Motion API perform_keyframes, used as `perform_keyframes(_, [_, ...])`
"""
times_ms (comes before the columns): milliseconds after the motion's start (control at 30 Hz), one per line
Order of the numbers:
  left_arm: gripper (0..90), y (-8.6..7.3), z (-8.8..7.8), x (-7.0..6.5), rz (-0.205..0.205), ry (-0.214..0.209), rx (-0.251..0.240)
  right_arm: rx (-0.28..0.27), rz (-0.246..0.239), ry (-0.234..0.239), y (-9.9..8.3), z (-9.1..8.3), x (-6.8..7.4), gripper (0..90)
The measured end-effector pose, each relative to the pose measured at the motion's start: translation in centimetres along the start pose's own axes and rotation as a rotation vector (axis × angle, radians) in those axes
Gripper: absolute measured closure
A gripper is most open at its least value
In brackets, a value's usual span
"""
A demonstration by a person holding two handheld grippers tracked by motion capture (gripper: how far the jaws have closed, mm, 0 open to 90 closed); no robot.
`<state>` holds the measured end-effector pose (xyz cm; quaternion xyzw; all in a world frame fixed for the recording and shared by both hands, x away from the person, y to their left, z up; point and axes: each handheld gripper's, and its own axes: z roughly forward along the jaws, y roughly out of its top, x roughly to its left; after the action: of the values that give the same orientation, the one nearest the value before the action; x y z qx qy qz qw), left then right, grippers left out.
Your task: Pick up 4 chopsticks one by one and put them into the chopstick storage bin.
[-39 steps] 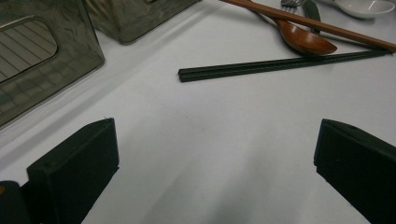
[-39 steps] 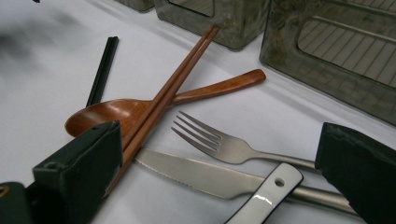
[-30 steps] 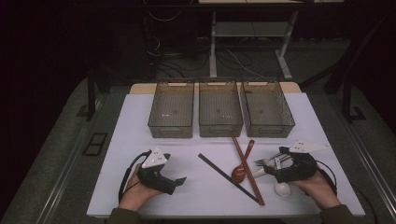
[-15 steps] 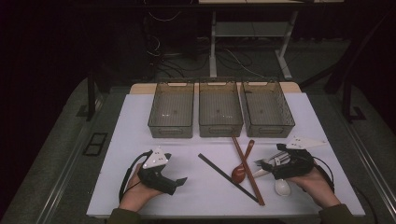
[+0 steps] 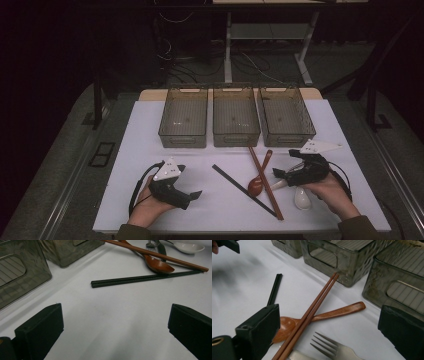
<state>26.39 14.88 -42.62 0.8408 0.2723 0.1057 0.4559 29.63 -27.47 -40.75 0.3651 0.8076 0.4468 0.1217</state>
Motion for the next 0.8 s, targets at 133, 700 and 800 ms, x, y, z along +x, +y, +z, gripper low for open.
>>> perform_keyframes(133, [0.0, 0.0, 0.1, 0.1, -0.008, -0.007, -0.007, 0.003, -0.005, 0.013, 0.5, 0.6, 0.1, 4.9])
perform_keyframes(700, [0.0, -0.2, 0.1, 0.2, -0.014, -0.007, -0.004, 0.040, 0.011, 0.017, 2.2, 3.0, -0.5, 24.3])
perform_keyframes(800, [0.0, -0.2, 0.2, 0.2, -0.013, -0.009, -0.004, 0.050, 0.014, 0.011, 2.6, 3.6, -0.7, 30.9])
